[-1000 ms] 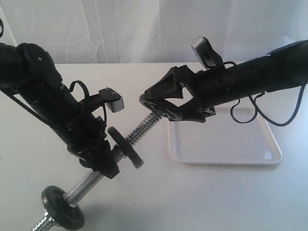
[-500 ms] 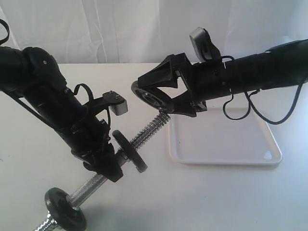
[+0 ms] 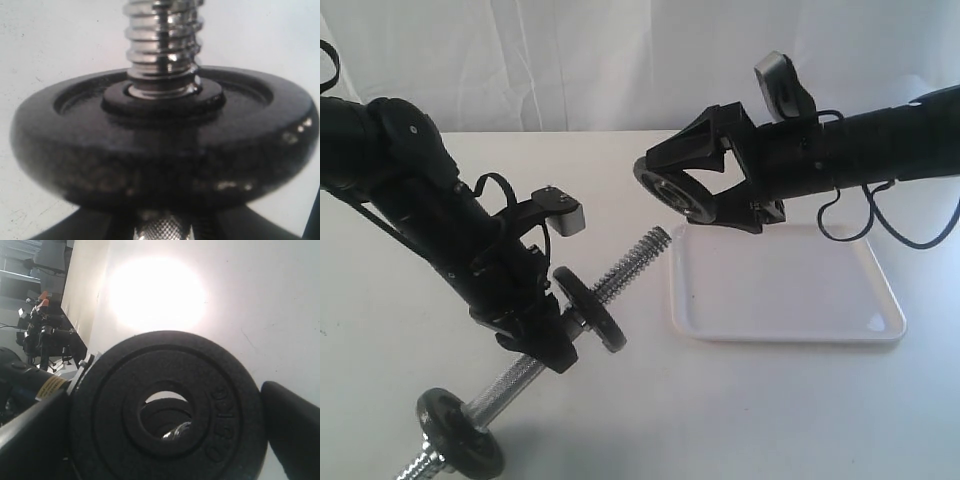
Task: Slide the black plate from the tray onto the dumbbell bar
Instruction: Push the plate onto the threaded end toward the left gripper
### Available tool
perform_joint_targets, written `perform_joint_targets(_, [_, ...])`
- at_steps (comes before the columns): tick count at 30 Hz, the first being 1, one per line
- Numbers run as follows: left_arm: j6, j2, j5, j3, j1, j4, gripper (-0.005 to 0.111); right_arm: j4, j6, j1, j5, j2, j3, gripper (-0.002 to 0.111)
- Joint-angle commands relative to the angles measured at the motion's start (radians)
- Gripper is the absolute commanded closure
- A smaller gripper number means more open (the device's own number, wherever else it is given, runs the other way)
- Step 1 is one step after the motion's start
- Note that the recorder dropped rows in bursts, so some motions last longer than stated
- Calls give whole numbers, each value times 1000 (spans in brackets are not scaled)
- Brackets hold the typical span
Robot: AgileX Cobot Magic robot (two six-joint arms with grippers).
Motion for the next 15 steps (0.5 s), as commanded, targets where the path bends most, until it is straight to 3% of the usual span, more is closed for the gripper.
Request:
perform_joint_targets(1, [-38,-47,28,-22,-2,-333,107,88,-22,-4,37,-19,26,108])
perform_joint_targets(15, [-44,-47,26,-22,-2,-333,107,144,-63,-4,-27,-19,96,108])
